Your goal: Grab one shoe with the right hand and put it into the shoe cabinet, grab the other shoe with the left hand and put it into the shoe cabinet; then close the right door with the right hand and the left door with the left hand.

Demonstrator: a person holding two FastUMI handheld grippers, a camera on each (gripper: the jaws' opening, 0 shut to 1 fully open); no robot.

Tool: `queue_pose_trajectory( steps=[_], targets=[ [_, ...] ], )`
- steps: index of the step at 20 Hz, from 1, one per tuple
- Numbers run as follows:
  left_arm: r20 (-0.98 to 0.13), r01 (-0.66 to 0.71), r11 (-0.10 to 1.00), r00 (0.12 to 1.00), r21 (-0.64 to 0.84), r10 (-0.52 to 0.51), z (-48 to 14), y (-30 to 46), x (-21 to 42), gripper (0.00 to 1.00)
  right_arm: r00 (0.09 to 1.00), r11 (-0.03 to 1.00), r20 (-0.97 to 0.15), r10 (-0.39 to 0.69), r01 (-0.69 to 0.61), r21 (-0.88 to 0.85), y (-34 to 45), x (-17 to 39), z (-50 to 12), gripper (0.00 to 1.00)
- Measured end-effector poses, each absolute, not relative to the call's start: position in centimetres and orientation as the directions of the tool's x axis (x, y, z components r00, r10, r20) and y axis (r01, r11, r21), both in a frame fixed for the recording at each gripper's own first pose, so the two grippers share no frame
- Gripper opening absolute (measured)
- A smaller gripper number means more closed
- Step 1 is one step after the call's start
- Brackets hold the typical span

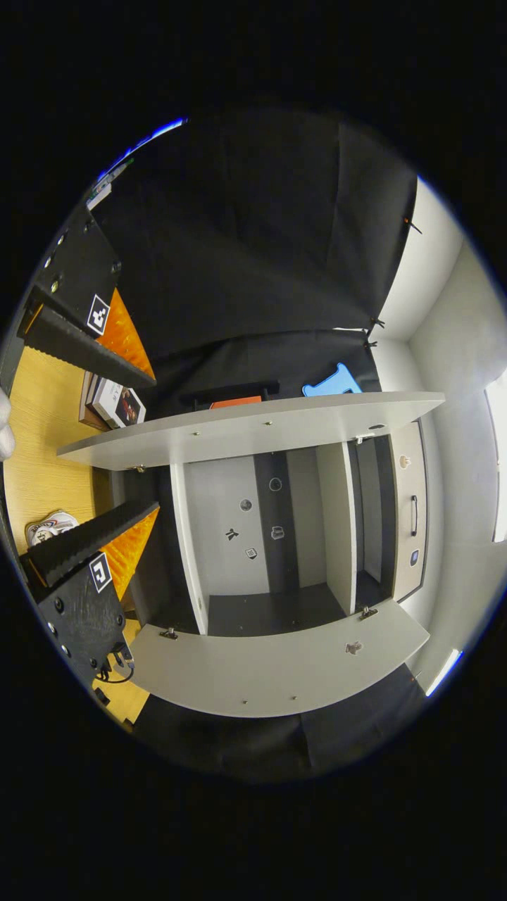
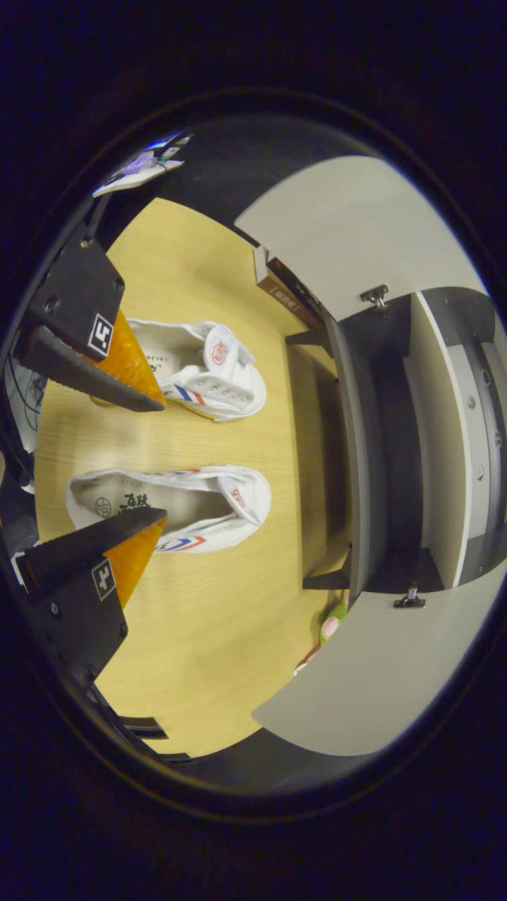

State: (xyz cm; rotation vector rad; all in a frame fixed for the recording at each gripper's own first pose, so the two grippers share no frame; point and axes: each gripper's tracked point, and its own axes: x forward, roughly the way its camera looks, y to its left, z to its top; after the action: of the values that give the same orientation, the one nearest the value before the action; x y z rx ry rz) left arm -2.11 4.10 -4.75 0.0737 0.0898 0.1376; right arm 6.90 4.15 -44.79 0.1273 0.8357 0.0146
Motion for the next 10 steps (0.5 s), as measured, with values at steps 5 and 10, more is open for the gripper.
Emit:
queue_pose_trajectory(
  steps=[5,10],
  targets=[
    [-0.1,-0.139,0.986,0.984,0.09,0.148,-5.8,3.2,-1.3,0.96,0.684,0.993,-0.727,0.068,0.022,0.113,4.2,11.1,-46.1,0.74],
    [-0.144,-0.171,0.977,0.971,0.129,0.189,-7.5,3.1,0.5,0.96,0.692,0.995,-0.72,0.062,0.016,0.101,3.5,13.5,-47.2,0.48]
  ],
)
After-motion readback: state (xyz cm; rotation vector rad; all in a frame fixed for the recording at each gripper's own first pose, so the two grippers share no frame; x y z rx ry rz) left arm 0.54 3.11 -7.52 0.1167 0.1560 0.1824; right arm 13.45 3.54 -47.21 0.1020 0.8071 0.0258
